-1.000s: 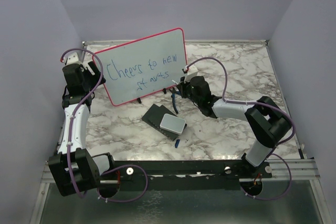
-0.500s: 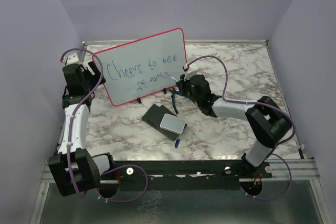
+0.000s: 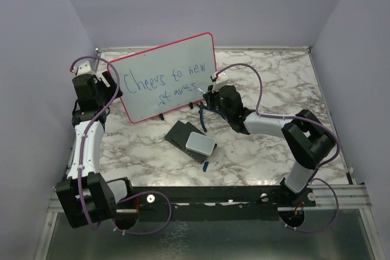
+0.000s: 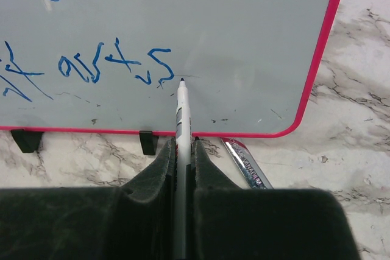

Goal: Write a sentence on the whiteboard

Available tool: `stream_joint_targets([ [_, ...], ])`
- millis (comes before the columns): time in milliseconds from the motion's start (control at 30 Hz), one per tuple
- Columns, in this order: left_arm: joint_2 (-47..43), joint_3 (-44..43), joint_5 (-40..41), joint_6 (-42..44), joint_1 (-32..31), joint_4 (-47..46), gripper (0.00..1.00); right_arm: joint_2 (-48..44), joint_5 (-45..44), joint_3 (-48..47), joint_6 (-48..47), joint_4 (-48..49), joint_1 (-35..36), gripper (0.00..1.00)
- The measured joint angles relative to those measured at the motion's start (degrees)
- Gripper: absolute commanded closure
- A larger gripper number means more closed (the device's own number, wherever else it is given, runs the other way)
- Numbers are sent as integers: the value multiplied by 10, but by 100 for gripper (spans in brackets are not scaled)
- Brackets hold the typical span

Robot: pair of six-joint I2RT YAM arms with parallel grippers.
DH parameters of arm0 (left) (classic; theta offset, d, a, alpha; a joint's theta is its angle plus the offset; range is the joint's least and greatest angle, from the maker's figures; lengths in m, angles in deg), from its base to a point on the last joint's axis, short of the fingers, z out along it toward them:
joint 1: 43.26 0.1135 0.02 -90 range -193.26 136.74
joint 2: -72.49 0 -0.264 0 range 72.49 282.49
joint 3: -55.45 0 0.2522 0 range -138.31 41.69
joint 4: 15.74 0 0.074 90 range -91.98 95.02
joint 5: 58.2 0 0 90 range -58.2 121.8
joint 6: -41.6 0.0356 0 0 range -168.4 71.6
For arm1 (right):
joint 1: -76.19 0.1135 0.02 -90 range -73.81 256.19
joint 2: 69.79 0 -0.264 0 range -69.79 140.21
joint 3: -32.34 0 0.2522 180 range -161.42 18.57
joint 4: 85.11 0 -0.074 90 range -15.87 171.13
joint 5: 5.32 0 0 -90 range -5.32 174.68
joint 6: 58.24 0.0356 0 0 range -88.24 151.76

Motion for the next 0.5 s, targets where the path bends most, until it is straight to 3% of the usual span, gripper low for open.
stream_joint_targets([
  [500, 0, 0, 0, 0, 0, 0, 21, 14, -12, -11, 0, -2, 0, 99],
])
